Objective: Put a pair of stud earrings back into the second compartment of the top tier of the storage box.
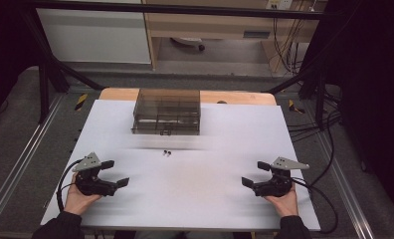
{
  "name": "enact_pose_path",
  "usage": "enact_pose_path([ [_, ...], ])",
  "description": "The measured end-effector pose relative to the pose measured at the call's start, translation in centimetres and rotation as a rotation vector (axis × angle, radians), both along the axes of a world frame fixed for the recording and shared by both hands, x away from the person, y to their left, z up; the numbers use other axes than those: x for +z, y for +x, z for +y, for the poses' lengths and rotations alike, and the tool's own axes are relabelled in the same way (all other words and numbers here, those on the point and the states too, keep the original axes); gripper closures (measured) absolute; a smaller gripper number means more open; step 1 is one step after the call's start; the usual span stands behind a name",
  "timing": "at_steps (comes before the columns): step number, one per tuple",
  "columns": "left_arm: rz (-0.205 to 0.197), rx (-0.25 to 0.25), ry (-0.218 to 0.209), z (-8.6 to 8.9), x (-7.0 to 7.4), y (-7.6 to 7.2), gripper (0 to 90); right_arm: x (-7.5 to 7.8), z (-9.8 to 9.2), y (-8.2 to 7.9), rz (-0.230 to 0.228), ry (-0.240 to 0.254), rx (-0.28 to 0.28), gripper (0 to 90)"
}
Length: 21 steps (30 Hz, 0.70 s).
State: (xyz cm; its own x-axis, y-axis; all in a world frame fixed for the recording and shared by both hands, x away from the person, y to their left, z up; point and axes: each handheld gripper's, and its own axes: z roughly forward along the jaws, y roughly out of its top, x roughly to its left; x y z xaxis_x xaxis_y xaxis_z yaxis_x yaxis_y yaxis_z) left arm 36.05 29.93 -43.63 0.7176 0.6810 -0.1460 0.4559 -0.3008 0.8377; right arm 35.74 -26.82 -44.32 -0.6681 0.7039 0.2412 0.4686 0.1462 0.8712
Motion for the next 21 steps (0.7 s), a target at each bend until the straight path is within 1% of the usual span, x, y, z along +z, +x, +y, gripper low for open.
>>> enact_pose_path([
  [4,0.002,-0.002,0.007,-0.17,0.05,0.06,3.7,-0.05,-0.03,0.05,0.002,-0.005,0.003,0.6],
  [11,-0.002,-0.001,0.004,-0.31,0.26,0.17,3.7,-0.03,-0.05,0.02,0.002,-0.011,0.002,0.6],
  [12,-0.002,0.000,0.004,-0.34,0.29,0.21,3.7,-0.02,-0.07,0.03,-0.004,-0.009,0.001,0.6],
  [16,-0.009,-0.004,0.006,-0.53,0.52,0.35,3.7,0.00,-0.07,0.00,-0.005,-0.010,0.002,0.6],
  [21,-0.007,-0.005,0.013,-0.73,0.58,0.53,3.7,0.00,-0.07,-0.01,-0.005,-0.012,0.002,0.6],
])
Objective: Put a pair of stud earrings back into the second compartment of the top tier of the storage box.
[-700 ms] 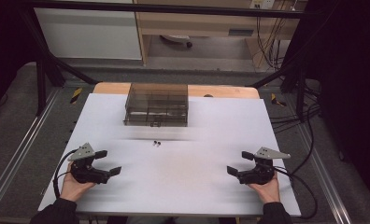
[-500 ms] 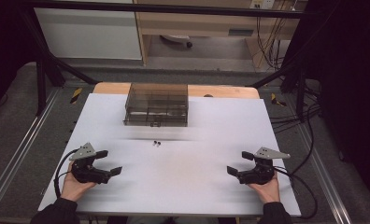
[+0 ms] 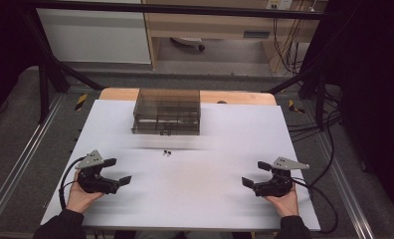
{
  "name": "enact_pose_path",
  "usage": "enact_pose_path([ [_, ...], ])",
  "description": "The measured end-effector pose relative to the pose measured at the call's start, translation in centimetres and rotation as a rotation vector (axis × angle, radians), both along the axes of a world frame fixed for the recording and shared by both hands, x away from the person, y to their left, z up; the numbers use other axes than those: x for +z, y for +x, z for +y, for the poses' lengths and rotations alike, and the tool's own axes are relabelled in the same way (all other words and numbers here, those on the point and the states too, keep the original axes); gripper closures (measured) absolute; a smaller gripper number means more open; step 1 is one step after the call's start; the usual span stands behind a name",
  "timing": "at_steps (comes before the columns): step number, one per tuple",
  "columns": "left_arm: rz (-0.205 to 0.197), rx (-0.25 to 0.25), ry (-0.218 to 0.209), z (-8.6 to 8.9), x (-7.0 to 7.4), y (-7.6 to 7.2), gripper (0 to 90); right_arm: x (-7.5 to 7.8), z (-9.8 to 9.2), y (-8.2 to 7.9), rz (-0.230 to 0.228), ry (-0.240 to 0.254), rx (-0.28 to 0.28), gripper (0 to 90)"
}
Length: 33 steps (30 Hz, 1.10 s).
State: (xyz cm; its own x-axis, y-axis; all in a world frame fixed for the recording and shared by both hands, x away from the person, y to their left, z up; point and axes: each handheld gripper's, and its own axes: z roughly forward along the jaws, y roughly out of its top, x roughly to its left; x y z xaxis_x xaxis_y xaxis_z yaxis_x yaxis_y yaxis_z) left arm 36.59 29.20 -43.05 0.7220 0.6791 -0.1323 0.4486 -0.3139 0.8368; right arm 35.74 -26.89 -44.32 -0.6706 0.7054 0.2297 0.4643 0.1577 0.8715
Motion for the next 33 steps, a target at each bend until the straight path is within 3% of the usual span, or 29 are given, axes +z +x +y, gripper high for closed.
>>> enact_pose_path([
  [26,0.002,-0.009,0.020,-2.5,1.5,1.5,4.4,0.0,0.0,0.0,0.003,-0.017,0.001,0.6],
  [33,0.009,-0.002,0.017,-3.8,1.7,2.6,5.0,-0.1,0.1,0.0,0.003,-0.024,0.001,0.6],
])
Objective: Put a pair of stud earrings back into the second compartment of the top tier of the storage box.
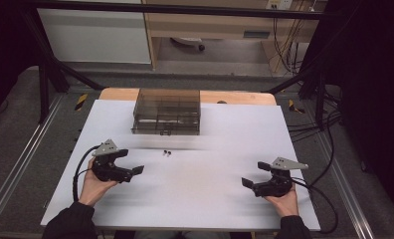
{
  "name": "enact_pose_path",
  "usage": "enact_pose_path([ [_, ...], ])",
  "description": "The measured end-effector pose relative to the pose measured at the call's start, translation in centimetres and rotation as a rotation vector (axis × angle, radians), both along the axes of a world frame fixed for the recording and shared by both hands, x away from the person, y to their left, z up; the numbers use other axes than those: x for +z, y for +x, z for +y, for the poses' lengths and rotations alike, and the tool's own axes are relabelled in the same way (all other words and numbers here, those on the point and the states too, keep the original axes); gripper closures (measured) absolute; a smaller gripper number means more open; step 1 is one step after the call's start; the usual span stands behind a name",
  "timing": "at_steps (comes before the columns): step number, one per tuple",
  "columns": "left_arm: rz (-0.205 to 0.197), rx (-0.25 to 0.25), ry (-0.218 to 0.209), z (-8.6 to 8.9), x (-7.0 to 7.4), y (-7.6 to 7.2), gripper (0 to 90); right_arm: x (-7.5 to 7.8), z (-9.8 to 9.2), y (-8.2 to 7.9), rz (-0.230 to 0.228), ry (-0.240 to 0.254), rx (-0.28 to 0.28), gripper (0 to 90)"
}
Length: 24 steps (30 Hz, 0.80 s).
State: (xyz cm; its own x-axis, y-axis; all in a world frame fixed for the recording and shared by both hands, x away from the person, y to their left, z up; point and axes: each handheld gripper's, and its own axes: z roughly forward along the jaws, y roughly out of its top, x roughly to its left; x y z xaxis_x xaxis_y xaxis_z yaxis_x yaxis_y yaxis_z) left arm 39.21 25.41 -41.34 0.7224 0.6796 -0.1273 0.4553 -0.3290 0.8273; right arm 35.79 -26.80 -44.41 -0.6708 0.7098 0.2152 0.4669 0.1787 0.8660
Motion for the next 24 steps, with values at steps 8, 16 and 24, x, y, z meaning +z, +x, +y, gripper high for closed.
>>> enact_pose_path([
  [8,0.004,-0.008,0.031,-2.6,-0.2,1.4,6.1,0.0,0.0,0.0,-0.001,-0.004,0.001,0.6],
  [16,0.019,-0.003,0.050,-4.4,-0.8,2.7,9.7,0.0,0.0,0.0,0.001,-0.011,-0.001,0.6],
  [24,0.033,0.020,0.067,-5.9,-1.6,4.0,16.6,-0.1,0.0,0.0,0.002,-0.014,-0.001,0.6],
])
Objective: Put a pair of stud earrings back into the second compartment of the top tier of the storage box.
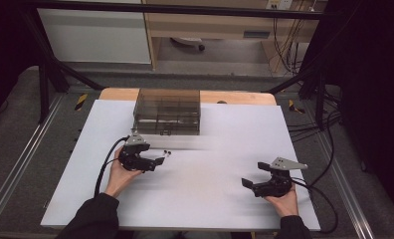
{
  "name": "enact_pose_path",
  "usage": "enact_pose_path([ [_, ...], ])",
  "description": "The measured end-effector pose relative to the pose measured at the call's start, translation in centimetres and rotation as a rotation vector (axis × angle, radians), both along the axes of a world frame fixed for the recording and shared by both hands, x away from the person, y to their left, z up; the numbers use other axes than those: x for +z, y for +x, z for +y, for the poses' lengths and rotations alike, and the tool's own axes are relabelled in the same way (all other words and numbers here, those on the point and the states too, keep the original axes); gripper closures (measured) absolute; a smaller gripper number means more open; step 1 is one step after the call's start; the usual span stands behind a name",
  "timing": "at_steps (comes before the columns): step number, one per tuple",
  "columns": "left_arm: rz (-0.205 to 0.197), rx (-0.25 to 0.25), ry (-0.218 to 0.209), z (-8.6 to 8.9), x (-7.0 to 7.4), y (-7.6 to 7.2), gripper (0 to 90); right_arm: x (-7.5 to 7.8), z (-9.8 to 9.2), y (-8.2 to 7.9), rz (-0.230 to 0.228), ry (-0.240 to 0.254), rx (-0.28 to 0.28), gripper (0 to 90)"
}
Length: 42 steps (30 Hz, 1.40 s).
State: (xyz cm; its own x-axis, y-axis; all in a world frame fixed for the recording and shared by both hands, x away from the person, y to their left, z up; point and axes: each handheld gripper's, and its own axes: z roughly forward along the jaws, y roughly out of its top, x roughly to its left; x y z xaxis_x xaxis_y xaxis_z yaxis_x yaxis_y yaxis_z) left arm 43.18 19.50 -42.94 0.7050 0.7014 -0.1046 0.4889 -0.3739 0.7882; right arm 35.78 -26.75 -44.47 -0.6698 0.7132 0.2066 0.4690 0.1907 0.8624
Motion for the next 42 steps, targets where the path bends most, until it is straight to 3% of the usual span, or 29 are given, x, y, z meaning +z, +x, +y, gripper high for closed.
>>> enact_pose_path([
  [3,0.014,0.030,0.003,-0.3,-0.4,0.6,21.3,0.0,0.0,0.0,0.000,-0.001,-0.001,0.6],
  [10,0.005,0.044,0.033,-1.2,-0.5,1.2,28.9,0.0,0.0,0.0,0.001,-0.002,0.000,0.7],
  [20,0.022,0.070,0.060,-2.3,-1.4,2.0,51.4,0.0,0.0,0.0,-0.003,-0.004,0.000,0.7],
  [28,0.011,0.079,0.099,-2.9,-1.9,2.1,65.5,0.0,0.0,0.0,-0.004,-0.001,-0.001,0.7],
  [42,0.013,0.086,0.106,-3.6,-2.4,2.2,78.2,0.0,0.0,0.0,-0.005,0.000,0.000,0.7],
])
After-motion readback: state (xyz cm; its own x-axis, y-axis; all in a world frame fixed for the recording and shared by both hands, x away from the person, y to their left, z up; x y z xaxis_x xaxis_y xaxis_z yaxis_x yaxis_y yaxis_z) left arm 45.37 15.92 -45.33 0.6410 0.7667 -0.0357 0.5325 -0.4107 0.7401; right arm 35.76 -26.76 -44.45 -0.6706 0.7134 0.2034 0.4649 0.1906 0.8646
